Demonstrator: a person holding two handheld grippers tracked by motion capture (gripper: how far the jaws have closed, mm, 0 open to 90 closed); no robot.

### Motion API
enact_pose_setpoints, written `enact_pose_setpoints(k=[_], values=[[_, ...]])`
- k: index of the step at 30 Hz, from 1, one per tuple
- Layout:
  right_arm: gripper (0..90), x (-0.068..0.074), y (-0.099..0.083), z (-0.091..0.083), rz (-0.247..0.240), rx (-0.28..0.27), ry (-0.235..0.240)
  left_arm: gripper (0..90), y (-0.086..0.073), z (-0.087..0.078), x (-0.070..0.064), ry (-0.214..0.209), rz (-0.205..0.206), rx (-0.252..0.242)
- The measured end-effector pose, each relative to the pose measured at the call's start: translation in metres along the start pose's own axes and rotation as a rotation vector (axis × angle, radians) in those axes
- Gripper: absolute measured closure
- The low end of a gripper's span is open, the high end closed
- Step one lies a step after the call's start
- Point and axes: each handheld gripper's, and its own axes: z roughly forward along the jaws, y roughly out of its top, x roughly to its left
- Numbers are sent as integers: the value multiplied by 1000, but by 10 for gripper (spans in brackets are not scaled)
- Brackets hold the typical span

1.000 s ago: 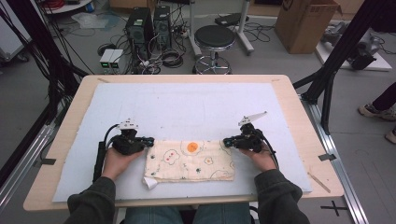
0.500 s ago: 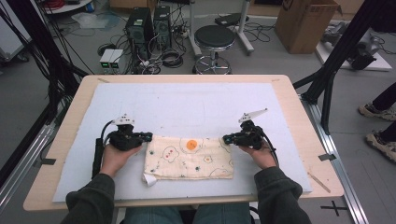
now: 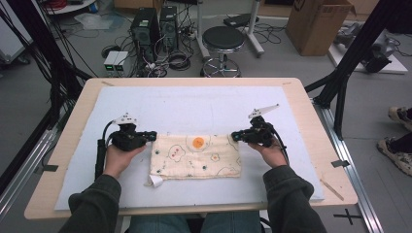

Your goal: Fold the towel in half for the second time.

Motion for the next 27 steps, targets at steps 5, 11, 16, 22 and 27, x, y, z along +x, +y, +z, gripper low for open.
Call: enact_pose_setpoints(k=[5, 11, 16, 22, 27], values=[[847, -6, 7, 0, 12, -14, -4, 850, 8, -2, 4, 9, -12, -34], [847, -11, 9, 5, 33, -26, -23, 849, 5, 4, 8, 15, -12, -48], [847, -16, 7, 10, 47, -15, -30, 849, 3, 9, 10, 22, -1, -35], [847, -18, 4, 15, 53, -19, -38, 848, -2, 11, 9, 29, 10, -29], [847, -18, -1, 17, 57, -22, -34, 847, -3, 9, 7, 17, 17, -39]])
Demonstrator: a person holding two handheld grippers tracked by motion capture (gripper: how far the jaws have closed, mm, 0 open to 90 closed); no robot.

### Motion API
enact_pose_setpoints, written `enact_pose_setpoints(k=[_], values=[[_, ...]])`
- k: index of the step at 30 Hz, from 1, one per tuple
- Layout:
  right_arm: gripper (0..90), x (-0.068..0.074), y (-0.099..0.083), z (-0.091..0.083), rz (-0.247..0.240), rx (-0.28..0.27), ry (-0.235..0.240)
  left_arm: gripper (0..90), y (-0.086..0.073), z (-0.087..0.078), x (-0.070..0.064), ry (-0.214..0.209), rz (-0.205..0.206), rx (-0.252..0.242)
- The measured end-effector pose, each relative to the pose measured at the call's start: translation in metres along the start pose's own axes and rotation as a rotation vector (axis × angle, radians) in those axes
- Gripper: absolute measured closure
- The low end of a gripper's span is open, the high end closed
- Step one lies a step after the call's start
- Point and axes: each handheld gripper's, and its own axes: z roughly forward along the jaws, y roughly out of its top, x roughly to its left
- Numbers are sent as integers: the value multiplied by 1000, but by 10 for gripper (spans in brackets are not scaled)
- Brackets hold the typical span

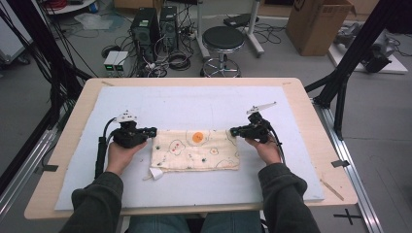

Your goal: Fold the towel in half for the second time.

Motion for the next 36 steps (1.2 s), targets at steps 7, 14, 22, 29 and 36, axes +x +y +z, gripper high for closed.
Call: enact_pose_setpoints(k=[7, 14, 22, 29, 36], values=[[846, 4, -1, -4, -15, -18, 3, 846, -3, -4, -3, -6, 16, -6], [846, 10, -3, -7, -34, -23, 12, 844, -7, -8, -6, -20, 39, -5], [846, 16, -5, -13, -57, -30, 27, 843, -13, -16, -12, -39, 64, -4], [845, 19, -13, -15, -51, -29, 50, 842, -18, -19, -16, -56, 78, 5], [845, 24, -15, -18, -67, -29, 64, 840, -21, -23, -18, -67, 92, 23]])
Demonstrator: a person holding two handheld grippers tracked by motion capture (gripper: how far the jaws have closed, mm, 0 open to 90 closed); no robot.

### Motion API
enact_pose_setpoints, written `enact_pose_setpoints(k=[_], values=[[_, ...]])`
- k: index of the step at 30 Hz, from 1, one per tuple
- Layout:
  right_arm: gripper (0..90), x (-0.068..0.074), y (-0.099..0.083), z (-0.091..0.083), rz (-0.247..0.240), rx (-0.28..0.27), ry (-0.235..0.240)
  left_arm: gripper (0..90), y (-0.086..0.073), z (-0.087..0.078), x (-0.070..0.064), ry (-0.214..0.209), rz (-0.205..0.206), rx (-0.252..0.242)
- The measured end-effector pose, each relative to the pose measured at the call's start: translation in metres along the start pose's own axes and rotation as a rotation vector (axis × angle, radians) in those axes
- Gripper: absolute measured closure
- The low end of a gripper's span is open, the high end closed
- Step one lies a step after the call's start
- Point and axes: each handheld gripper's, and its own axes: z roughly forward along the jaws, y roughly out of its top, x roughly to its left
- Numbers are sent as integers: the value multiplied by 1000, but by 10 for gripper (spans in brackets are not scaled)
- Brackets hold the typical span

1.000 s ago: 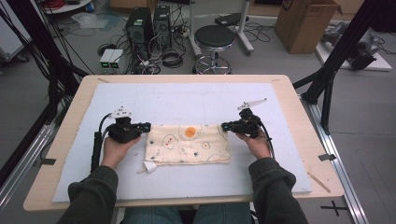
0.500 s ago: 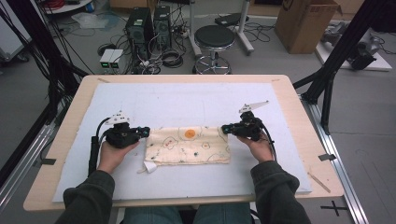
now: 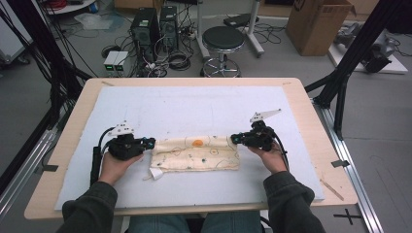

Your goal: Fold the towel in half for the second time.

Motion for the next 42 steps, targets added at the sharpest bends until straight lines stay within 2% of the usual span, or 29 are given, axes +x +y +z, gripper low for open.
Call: enact_pose_setpoints(k=[20, 23, 25, 26, 30, 36, 42], values=[[843, 14, -18, -5, -30, 2, 25, 840, 0, -8, -21, -20, 78, 52], [842, 16, -21, -5, -32, 10, 27, 839, 0, -7, -23, -12, 86, 68], [842, 17, -22, -5, -36, 11, 30, 839, -3, -8, -22, -11, 79, 61], [842, 18, -22, -5, -37, 13, 30, 839, -6, -7, -22, -11, 61, 53], [842, 19, -25, -5, -41, 19, 35, 838, -15, -7, -22, -14, 53, 73], [841, 25, -29, -6, -54, 23, 41, 838, -16, -10, -27, -18, 65, 68], [836, 29, -36, -5, -58, 57, 43, 835, -26, -15, -31, -34, 73, 83]])
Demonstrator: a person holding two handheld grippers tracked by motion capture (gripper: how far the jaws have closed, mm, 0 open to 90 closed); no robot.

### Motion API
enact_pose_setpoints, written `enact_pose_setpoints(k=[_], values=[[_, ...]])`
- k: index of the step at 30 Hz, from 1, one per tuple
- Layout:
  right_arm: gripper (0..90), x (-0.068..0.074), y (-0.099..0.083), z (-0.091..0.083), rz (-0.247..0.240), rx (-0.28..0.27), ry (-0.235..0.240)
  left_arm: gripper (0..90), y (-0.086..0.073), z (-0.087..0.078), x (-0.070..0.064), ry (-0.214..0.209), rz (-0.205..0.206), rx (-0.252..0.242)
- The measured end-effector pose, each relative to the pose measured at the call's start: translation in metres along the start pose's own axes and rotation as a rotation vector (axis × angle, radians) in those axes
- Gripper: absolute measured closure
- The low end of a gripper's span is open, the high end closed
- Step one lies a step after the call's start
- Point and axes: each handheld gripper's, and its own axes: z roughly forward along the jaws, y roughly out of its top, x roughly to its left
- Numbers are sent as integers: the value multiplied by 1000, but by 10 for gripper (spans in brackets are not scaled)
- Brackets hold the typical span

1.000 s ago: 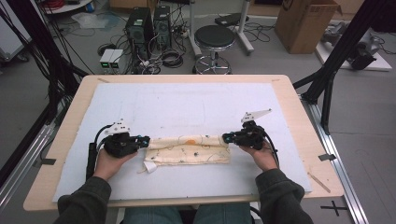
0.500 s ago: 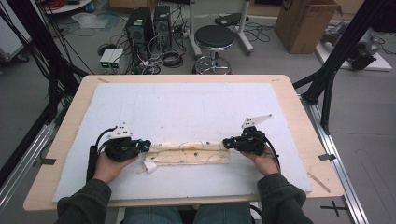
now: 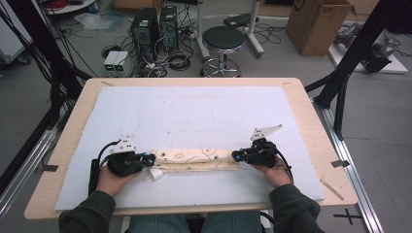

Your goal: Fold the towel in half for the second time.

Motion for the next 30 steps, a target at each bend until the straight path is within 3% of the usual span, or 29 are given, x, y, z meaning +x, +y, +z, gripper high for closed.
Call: enact_pose_setpoints(k=[9, 18, 22, 26, 30], values=[[811, 3, -7, 0, 6, 20, 13, 820, -6, -4, -6, -27, 13, 9], [620, 5, -7, -15, 27, -36, 33, 551, 0, -20, -5, -61, -3, -50], [600, 8, 0, -21, 21, -64, 41, 515, 7, -23, -6, -66, -10, -78], [667, 11, 12, -17, 0, -59, 37, 566, 19, -15, -8, -69, -1, -84], [785, 16, 26, -5, -26, -34, 42, 755, 31, 3, -12, -64, 9, -58]])
